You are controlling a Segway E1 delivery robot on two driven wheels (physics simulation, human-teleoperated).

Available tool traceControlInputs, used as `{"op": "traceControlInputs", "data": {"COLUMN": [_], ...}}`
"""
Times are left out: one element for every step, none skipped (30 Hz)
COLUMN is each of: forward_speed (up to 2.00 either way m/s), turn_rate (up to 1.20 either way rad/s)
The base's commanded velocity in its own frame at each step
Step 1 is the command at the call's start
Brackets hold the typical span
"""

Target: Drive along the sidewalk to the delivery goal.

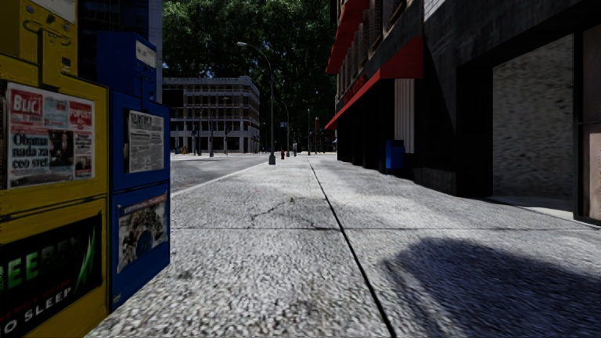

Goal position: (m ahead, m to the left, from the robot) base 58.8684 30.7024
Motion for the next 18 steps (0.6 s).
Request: {"op": "traceControlInputs", "data": {"forward_speed": [2.0, 2.0, 2.0, 2.0, 2.0, 2.0, 2.0, 2.0, 2.0, 2.0, 2.0, 2.0, 2.0, 2.0, 2.0, 2.0, 2.0, 2.0], "turn_rate": [0.0, 0.0, 0.0, 0.0, 0.0, 0.0, 0.0, 0.0, 0.0, 0.0, 0.0, 0.0, 0.0, 0.0, 0.0, 0.0, 0.0, 0.0]}}
